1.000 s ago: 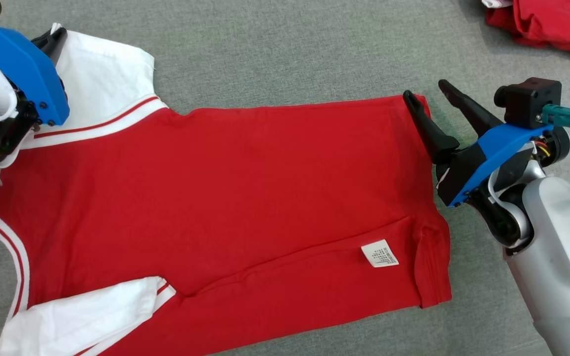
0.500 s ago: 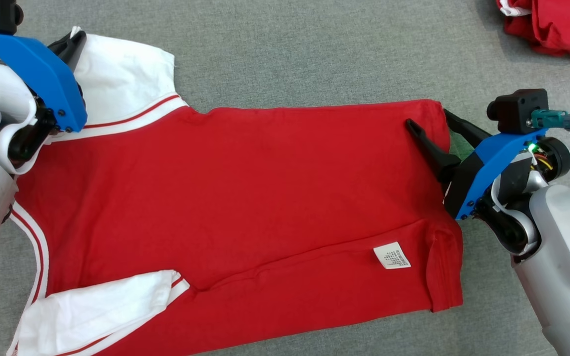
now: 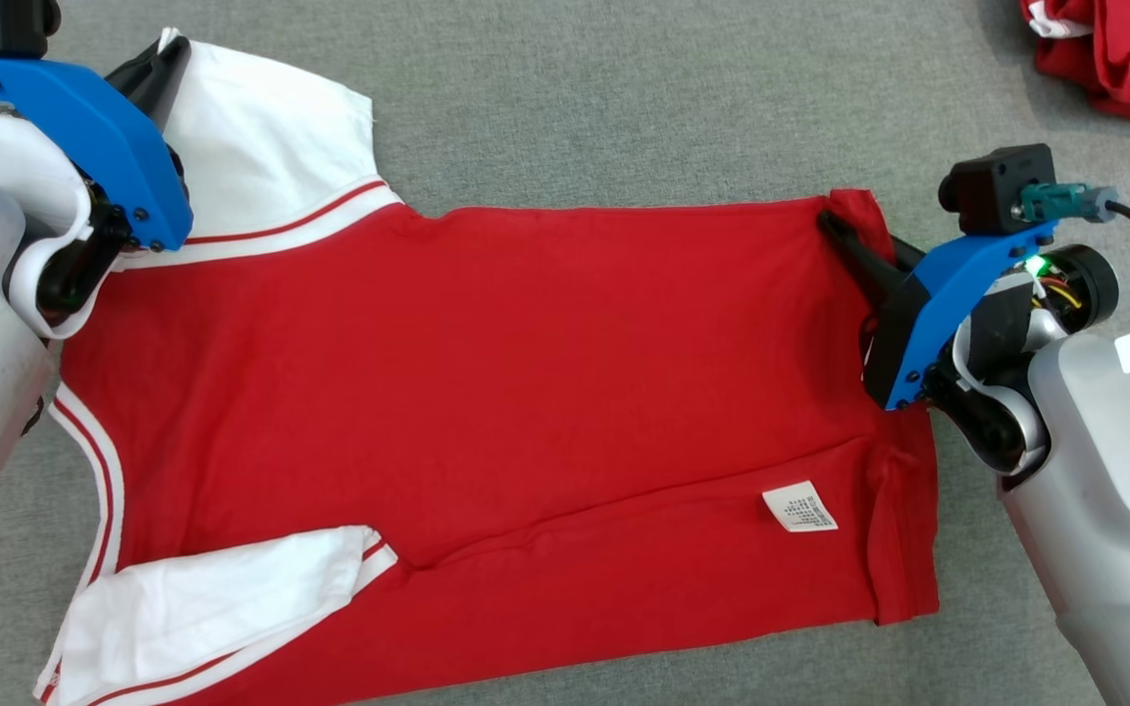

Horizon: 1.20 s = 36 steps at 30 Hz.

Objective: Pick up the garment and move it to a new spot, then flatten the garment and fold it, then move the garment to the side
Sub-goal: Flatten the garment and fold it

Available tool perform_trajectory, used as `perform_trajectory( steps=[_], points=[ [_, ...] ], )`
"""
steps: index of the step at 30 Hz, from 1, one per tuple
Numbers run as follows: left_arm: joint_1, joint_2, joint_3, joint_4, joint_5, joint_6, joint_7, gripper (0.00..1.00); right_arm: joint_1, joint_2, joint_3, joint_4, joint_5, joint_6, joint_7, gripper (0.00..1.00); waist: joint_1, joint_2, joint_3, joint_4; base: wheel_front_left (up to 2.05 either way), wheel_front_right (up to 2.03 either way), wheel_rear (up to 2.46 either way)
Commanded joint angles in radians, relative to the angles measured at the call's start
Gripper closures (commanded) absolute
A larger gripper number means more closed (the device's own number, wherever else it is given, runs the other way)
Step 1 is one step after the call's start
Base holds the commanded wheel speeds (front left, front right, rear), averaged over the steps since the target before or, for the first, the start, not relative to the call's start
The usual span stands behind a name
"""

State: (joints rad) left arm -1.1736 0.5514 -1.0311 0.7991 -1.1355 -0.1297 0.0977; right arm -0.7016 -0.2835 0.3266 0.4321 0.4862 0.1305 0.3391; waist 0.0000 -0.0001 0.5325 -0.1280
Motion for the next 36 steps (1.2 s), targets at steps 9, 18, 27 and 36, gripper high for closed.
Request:
perform_trajectory(
  steps=[9, 18, 27, 36],
  points=[
    [0.040, 0.007, -0.018, -0.052, -0.043, -0.001, -0.146, 1.00, 0.028, -0.002, -0.024, 0.067, -0.018, 0.001, -0.179, 1.00, 0.0000, 0.0001, -0.073, 0.030, 0.00, 0.00, 0.00],
    [0.151, 0.060, -0.045, -0.213, -0.074, -0.001, -0.260, 1.00, 0.082, -0.018, -0.024, 0.124, -0.029, 0.001, -0.310, 1.00, 0.0000, 0.0001, -0.149, 0.070, 0.00, 0.00, 0.00],
    [0.284, 0.128, -0.054, -0.375, -0.086, 0.025, -0.317, 1.00, 0.141, -0.029, -0.025, 0.163, -0.045, 0.001, -0.400, 1.00, 0.0000, 0.0001, -0.209, 0.097, 0.00, 0.00, 0.00],
    [0.449, 0.207, -0.055, -0.545, -0.102, 0.112, -0.345, 1.00, 0.185, -0.041, -0.009, 0.202, -0.064, 0.001, -0.466, 1.00, 0.0000, 0.0001, -0.251, 0.118, 0.00, 0.00, 0.00]
  ],
)
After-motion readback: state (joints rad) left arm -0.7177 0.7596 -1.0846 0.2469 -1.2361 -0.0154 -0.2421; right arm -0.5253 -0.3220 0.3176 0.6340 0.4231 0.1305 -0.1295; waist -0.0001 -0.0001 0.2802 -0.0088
